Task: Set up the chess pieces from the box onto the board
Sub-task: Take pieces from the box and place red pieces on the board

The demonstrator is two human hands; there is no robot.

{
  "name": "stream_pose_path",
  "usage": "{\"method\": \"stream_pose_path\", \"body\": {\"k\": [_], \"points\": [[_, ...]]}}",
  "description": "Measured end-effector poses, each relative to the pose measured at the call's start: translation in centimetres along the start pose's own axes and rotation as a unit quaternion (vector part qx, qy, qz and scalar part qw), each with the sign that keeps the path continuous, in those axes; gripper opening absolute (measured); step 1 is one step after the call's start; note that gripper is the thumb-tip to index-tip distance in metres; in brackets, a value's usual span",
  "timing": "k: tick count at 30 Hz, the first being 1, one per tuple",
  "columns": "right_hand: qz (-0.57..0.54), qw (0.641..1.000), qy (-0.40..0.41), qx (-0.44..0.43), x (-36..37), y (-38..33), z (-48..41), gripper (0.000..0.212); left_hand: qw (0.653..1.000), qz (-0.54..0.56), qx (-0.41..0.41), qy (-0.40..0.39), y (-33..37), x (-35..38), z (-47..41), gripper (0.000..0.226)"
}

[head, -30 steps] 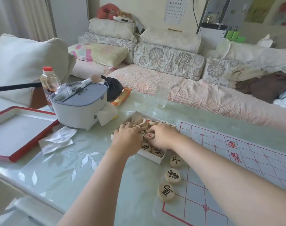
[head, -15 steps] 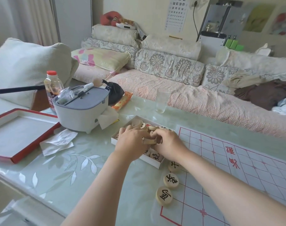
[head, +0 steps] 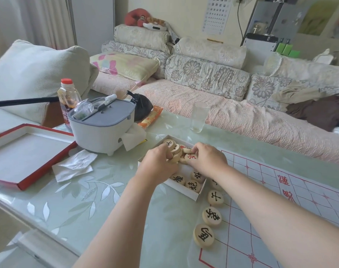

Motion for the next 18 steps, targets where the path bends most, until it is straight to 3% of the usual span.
{"method": "stream_pose_path", "body": {"k": [3,7,12,18], "points": [[0.081,0.997,-0.005,0.009,0.9,-0.8,-0.6,0.062,1.0,0.012,0.019,0.008,0.1,-0.1,0.1,0.02],[0.105,0.994,-0.021,0.038,1.6,-0.9,-0.8,0.056,0.999,0.029,0.037,0.02,0.1,-0.4,0.1,0.028],[0.044,0.998,-0.03,0.037,0.6,-0.5,0.0,0.054,0.998,0.023,0.062,0.001,1.0,-0.7,0.2,0.057],[-0.062,0.998,0.008,0.005,-4.4,2.7,3.3,0.051,0.994,-0.009,0.11,-0.021,5.6,0.7,1.2,0.055]]}}
Point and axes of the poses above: each hand's wrist, its own z-axis away from the middle knuckle, its own x-axis out of the palm, y = z × x, the point moved 8 cm from there along -z, towards the middle knuckle, and after that the axes turned 15 degrees about -z, right-handed, at the moved point
